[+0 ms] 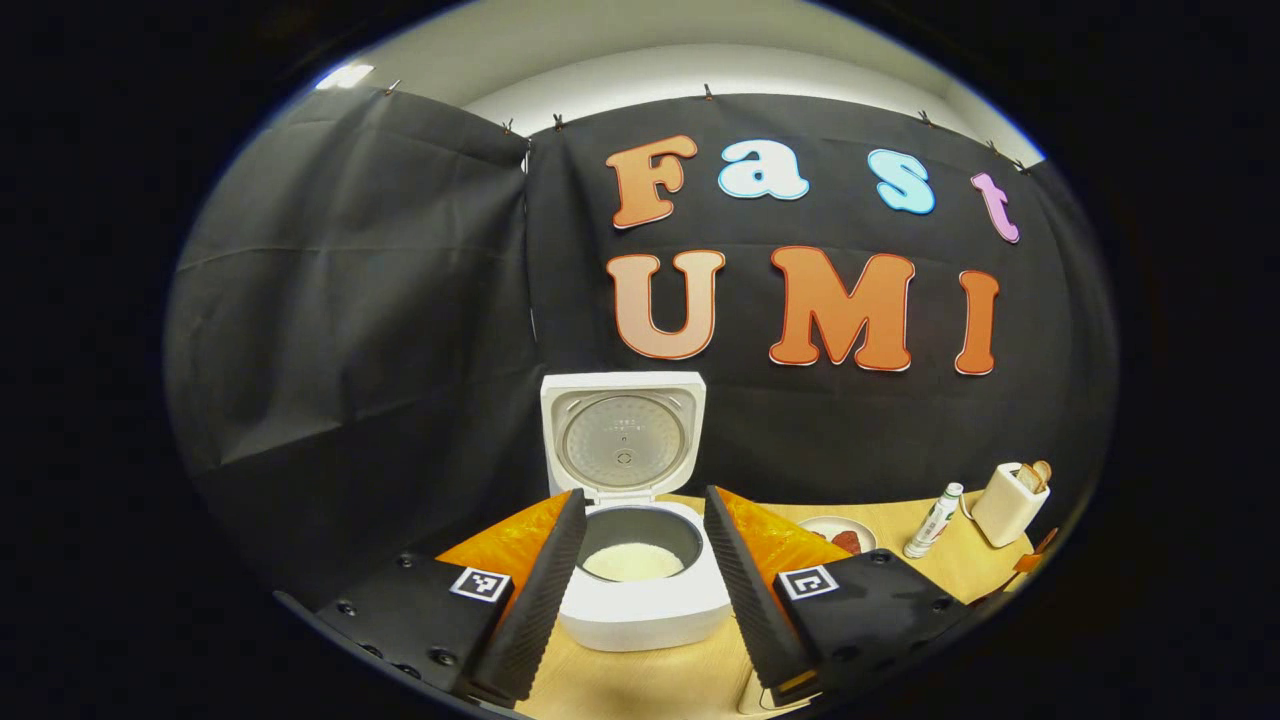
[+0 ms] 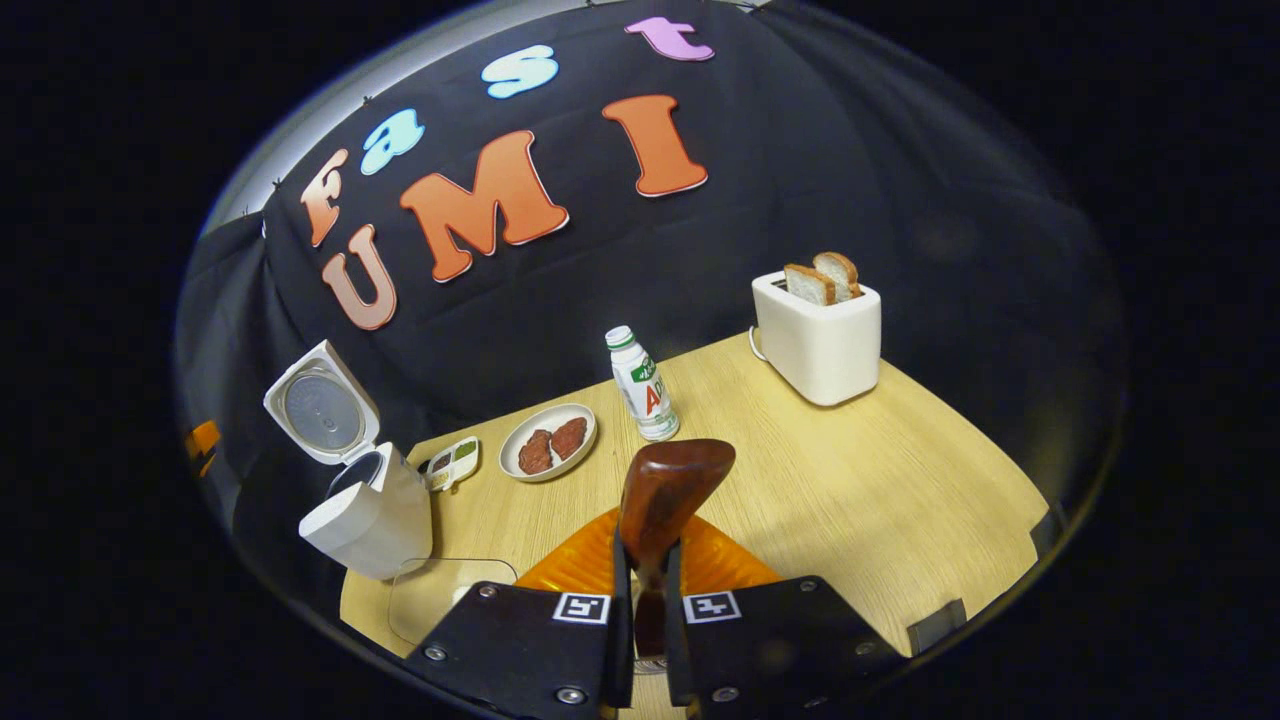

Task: Close the left gripper, press the button to open the rice cooker; take a wooden spoon from the chopstick holder with the right hand, scoop a spoonful of rice and pour it into the rice cooker, then put the wooden spoon back into the chopstick holder.

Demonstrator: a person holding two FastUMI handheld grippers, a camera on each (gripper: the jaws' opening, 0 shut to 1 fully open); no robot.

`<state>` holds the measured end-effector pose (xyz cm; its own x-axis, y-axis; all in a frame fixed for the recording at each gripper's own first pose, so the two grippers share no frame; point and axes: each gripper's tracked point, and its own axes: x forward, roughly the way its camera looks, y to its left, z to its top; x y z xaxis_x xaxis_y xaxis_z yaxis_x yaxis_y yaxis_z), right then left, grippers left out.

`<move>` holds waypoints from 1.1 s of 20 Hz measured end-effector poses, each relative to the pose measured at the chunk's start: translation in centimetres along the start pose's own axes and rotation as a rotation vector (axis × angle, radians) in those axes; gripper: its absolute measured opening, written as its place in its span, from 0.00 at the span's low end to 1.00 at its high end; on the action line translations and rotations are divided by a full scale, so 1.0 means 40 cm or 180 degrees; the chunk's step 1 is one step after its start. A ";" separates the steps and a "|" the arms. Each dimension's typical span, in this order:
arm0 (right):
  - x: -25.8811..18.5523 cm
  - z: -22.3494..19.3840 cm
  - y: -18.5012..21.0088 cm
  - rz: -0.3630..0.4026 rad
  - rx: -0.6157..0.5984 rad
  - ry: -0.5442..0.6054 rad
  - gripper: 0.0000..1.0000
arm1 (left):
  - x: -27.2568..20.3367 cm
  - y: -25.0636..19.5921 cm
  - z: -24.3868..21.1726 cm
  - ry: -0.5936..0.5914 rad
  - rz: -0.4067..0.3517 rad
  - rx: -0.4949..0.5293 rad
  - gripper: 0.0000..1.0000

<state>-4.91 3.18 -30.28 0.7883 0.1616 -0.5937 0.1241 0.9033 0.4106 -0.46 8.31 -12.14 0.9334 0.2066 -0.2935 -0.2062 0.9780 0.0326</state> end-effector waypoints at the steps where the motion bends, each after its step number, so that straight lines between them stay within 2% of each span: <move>1: -0.015 0.016 0.019 0.0022 0.0003 -0.0067 0.13 | 0.007 0.000 -0.001 0.0007 -0.0031 -0.0010 0.80; 3: -0.048 0.053 0.070 0.0110 -0.0004 -0.0245 0.12 | 0.020 -0.001 -0.002 0.0003 -0.0081 -0.0030 0.83; 5: -0.063 0.076 0.132 0.0205 -0.0068 -0.0394 0.13 | 0.027 0.000 0.000 -0.0014 -0.0136 -0.0024 0.80; 6: -0.069 0.083 0.164 0.0256 -0.0121 -0.0449 0.13 | 0.027 -0.002 -0.005 -0.0020 -0.0166 -0.0010 0.83; 9: -0.072 0.080 0.267 0.0407 -0.0273 -0.0546 0.13 | 0.032 0.008 -0.007 -0.0034 -0.0234 0.0050 0.80; 10: -0.069 0.072 0.300 0.0463 -0.0324 -0.0568 0.13 | 0.036 0.012 -0.010 -0.0036 -0.0261 0.0061 0.83; 14: -0.054 0.021 0.407 0.0643 -0.0511 -0.0564 0.12 | 0.043 0.036 -0.013 -0.0051 -0.0322 0.0050 0.80; 16: -0.049 -0.001 0.446 0.0697 -0.0656 -0.0563 0.12 | 0.045 0.051 -0.011 -0.0096 -0.0319 0.0030 0.83; 17: -0.040 -0.016 0.462 0.0706 -0.0750 -0.0568 0.12 | 0.046 0.060 -0.014 -0.0099 -0.0316 0.0025 0.88; 22: 0.011 -0.117 0.493 0.0659 -0.1039 -0.0422 0.13 | 0.048 0.109 -0.041 -0.0031 -0.0272 0.0012 0.87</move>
<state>-4.93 22.92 -25.70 0.8501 0.3200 -0.4183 -0.2265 0.9392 0.2582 -0.07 12.93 -14.13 0.9504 0.1225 -0.2860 -0.1245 0.9922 0.0114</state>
